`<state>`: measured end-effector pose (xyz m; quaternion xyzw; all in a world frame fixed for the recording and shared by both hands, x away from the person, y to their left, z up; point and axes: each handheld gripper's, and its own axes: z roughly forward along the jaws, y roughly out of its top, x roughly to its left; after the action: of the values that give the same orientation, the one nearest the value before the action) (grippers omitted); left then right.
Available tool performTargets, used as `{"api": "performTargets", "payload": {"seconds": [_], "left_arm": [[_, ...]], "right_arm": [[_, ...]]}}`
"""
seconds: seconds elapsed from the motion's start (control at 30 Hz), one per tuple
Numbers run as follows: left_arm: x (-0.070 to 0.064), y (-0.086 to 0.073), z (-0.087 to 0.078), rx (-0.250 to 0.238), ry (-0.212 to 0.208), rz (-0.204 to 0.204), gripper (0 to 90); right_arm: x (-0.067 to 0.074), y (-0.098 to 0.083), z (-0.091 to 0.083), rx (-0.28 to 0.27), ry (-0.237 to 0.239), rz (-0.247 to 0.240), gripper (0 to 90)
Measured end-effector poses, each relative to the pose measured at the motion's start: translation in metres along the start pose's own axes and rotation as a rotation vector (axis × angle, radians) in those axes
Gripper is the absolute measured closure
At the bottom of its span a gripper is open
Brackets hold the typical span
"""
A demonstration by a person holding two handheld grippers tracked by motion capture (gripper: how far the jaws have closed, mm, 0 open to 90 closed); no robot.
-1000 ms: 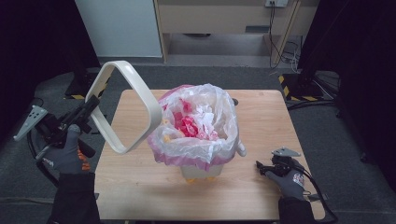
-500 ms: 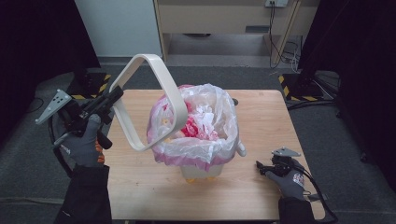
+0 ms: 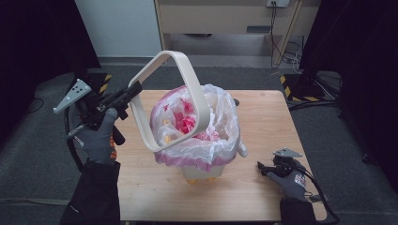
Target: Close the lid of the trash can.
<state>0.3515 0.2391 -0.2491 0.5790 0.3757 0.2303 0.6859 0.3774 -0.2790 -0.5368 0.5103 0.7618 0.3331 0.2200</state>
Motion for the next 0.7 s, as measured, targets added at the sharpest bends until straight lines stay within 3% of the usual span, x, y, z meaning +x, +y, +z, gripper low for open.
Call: {"api": "performTargets", "payload": {"seconds": [0.17, 0.7], "left_arm": [[-0.005, 0.0, 0.011, 0.017, -0.008, 0.004, 78.4], [-0.005, -0.011, 0.049, 0.135, 0.013, 0.053, 78.1]], "right_arm": [[0.0, 0.0, 0.0, 0.0, 0.0, 0.002, 15.6], [0.0, 0.0, 0.0, 0.001, 0.003, 0.002, 15.5]]}}
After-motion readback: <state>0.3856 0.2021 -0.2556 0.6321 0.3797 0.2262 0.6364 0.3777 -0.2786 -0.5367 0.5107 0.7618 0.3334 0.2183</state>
